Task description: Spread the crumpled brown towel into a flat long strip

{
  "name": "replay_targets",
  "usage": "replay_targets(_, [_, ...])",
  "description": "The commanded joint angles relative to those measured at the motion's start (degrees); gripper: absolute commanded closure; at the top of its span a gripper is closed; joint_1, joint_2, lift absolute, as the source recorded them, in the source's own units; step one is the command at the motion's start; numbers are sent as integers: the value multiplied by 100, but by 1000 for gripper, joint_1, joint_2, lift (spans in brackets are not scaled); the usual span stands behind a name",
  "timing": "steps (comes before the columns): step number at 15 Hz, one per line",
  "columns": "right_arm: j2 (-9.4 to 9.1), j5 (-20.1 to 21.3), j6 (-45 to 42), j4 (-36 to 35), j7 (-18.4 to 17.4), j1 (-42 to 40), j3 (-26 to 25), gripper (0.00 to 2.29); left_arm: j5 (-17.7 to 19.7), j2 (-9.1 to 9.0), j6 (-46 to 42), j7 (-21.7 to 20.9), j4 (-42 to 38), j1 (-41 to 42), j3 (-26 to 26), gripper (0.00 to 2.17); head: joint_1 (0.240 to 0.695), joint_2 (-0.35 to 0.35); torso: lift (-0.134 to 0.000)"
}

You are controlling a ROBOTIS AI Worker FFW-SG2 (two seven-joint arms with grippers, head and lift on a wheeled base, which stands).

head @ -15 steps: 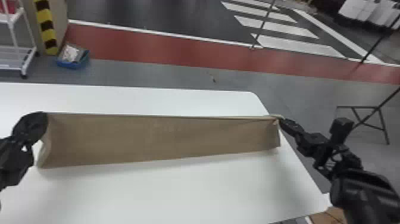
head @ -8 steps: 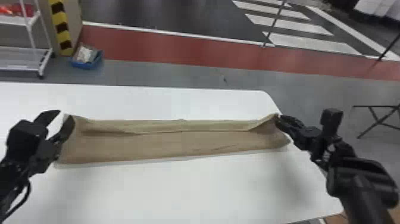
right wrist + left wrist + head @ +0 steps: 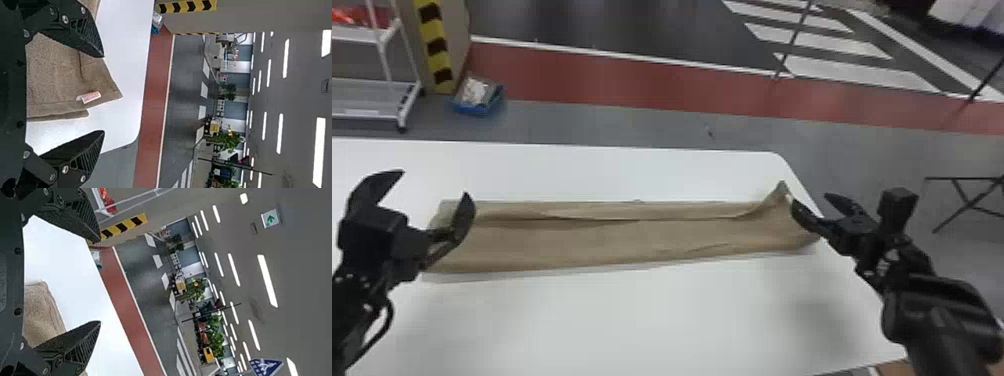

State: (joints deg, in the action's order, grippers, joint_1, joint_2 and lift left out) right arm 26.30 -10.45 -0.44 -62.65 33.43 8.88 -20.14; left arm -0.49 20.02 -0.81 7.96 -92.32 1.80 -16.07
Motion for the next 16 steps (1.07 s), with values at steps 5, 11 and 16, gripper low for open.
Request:
replay_targets(5, [-432,-176,990,-1627,559,-747,28,286,919,29,-662,-92,-304,348,86,39,695,-284,-124])
replay_targets(11, [-1241,-352,3046,-2858,814,-879,740,2013,1025,-7,-732,-128,-321,462,51,299,695,-151,-124])
replay_targets(16, [-1856,-255,2660,-2585,497,-695,1505,2010,1007,-15,-820,-128,-330,497,-46,286,695,-40,-124])
